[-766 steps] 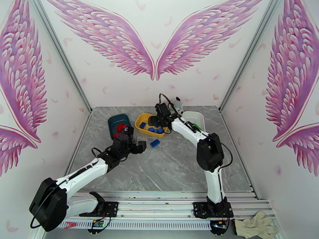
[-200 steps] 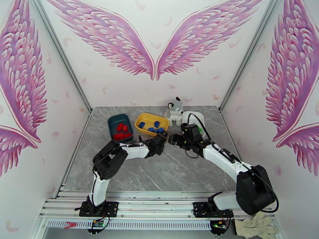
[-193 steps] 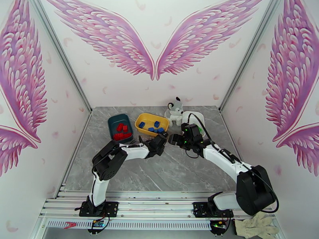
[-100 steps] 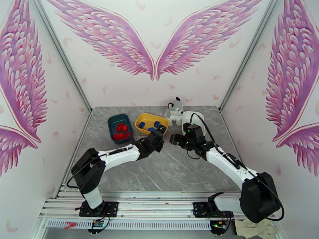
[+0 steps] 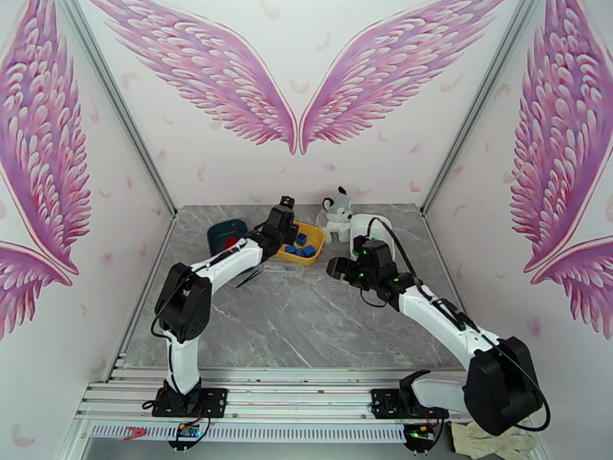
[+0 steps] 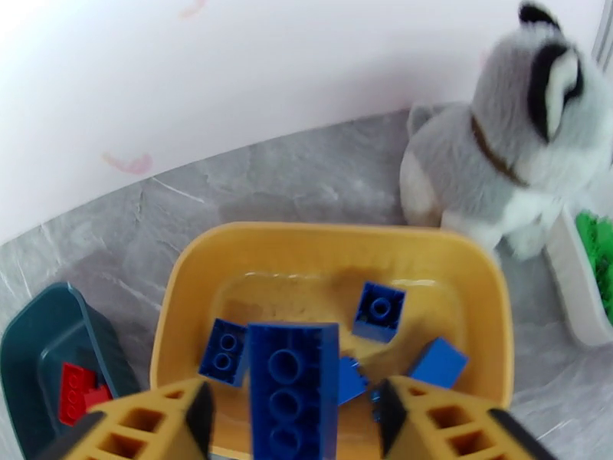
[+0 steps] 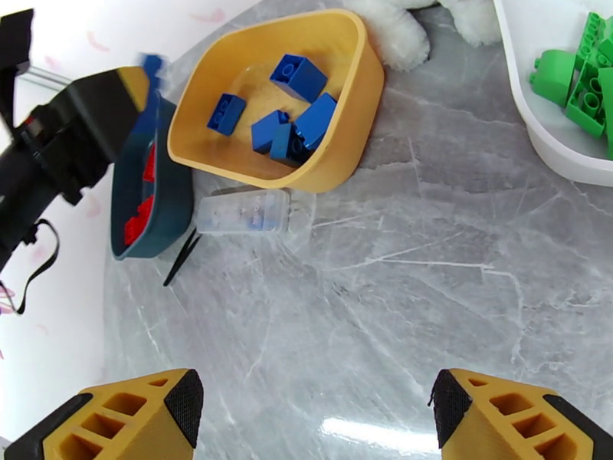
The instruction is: Sort the legos into containers by color
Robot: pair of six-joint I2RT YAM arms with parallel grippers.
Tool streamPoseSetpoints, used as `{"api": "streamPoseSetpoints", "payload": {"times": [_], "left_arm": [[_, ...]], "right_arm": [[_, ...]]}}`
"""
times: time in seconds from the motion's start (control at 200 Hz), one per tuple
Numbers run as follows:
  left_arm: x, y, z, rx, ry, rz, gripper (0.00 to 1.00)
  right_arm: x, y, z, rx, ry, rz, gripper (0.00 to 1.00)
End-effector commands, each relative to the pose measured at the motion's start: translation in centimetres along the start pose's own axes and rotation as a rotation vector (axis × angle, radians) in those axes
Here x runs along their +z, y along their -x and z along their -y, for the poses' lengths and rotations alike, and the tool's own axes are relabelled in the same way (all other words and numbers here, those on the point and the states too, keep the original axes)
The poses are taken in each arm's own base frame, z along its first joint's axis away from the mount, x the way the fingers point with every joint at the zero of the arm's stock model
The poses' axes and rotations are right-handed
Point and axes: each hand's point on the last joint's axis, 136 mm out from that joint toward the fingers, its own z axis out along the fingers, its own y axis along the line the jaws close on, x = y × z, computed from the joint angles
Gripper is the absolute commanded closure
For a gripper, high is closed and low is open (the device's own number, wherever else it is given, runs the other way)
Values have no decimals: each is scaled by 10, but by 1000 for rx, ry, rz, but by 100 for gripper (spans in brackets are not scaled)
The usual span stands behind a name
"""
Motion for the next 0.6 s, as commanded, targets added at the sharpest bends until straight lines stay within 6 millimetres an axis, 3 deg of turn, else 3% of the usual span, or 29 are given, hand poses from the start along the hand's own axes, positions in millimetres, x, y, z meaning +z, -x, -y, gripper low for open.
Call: {"api": "streamPoseSetpoints", "payload": {"times": [0.0,0.155,0.285,0.295,0.335,0.435,0.595], "left_arm": [[-11,9,10,-18,-47,17,15],[-50,24,15,-55,-93,111,6],[-103,41,13,-95,-129,239,5],[-101,32,13,-91,-125,227,5],[-115,30,10,-104,-130,256,4],[-157,33,-2,-135,-144,350,4],[-222,37,-41,-178,-59,527,1]], "right_arm": [[-7,6,-2,-14,12,41,13],[-10,8,-3,-31,21,61,11],[-14,11,-3,-58,18,86,8],[-14,11,-3,-59,17,88,8],[-16,12,-4,-74,14,97,8],[-22,18,0,-113,-23,133,7],[-43,33,10,-183,-138,231,7]]}}
